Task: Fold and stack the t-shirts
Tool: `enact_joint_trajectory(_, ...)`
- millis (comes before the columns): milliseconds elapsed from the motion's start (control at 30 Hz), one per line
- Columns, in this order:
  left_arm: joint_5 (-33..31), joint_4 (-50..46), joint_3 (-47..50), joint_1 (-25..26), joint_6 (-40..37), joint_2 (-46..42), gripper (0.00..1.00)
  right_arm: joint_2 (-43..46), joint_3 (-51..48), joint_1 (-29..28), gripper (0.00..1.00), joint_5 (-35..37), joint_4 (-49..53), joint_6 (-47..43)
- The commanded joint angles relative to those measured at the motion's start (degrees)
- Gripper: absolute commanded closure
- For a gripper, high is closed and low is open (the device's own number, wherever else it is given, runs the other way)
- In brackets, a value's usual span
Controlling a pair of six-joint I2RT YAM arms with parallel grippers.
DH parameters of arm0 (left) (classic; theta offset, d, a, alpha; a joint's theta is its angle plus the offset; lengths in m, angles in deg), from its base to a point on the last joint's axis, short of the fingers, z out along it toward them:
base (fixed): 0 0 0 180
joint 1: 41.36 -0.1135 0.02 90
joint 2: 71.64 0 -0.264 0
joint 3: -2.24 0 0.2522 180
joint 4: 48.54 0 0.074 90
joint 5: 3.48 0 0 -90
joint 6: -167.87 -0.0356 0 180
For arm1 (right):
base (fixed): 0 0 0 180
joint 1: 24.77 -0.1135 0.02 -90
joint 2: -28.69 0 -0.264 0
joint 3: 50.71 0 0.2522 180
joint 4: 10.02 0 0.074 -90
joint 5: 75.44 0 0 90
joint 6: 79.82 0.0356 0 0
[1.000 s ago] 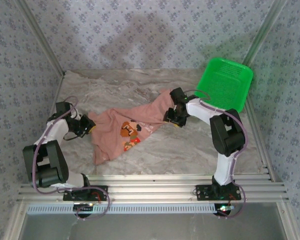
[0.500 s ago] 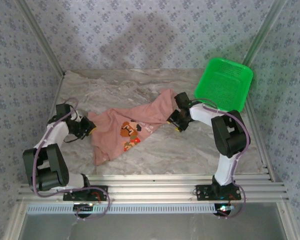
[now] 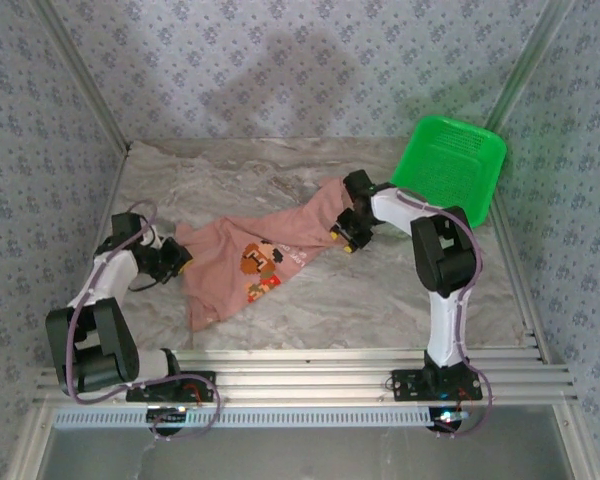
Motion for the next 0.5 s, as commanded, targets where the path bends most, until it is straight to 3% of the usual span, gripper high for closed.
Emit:
enact_joint_trajectory(0,1.3,-1.0,1.2,0.0,-1.3,-1.7,0.88,-5.2,2.7,-0.2,0.63,1.6,-13.1,0.0)
enact_joint_trajectory(300,1.0,-1.7,1.5,-0.1,-1.5,-2.5,0.88,-2.2,3.1,0.6,1.0,2.8,-11.0,-2.7)
enact_joint_trajectory(467,0.6,-2.6,0.5,-0.1,-1.7,-3.6,0.88,4.7,3.6,1.6,1.0,0.5,-11.0,-5.7)
